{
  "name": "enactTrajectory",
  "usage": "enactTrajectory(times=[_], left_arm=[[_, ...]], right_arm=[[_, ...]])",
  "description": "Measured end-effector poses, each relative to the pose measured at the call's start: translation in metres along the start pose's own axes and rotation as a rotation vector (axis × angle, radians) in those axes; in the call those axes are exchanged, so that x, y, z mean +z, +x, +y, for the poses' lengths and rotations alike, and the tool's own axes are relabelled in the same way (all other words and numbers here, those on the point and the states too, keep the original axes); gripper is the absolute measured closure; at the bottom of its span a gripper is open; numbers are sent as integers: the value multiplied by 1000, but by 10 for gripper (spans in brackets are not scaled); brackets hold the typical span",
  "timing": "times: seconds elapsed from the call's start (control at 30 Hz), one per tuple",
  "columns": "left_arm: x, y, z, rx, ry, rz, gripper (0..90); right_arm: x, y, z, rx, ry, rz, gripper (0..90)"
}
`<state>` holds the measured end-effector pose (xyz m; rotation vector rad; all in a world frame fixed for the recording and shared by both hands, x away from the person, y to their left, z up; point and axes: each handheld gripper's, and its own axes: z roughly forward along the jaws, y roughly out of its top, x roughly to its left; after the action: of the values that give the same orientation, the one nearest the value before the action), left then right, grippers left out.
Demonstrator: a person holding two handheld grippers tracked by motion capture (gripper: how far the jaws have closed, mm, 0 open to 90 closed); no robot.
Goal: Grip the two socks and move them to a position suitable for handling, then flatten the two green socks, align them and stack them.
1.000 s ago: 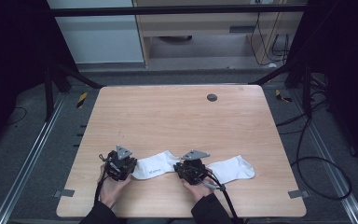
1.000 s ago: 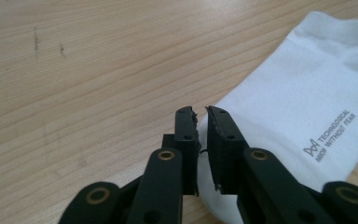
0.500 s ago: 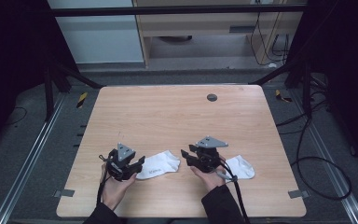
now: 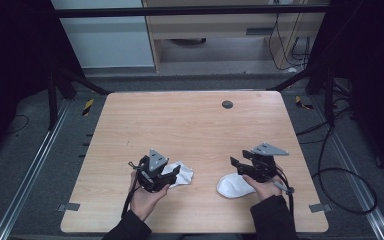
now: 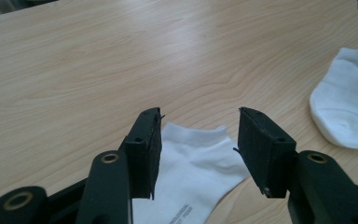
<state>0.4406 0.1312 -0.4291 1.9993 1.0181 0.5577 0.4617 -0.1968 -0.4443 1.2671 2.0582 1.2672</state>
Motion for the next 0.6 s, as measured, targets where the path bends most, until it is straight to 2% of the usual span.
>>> enactTrajectory(times=[0.23,0.37,0.4,0.47,0.6], left_arm=[[13,-21,6,21,15,-43,484],[20,-30,7,20,21,-65,485],[25,-37,7,31,30,-73,485],[27,-40,7,38,33,-80,488],[37,-59,9,62,52,-107,500]], right_arm=[[-27,-32,-25,21,26,-63,420],[-33,-38,-32,21,43,-71,415],[-35,-42,-35,21,49,-75,415],[-37,-45,-37,21,57,-81,419],[-40,-49,-41,23,78,-98,438]])
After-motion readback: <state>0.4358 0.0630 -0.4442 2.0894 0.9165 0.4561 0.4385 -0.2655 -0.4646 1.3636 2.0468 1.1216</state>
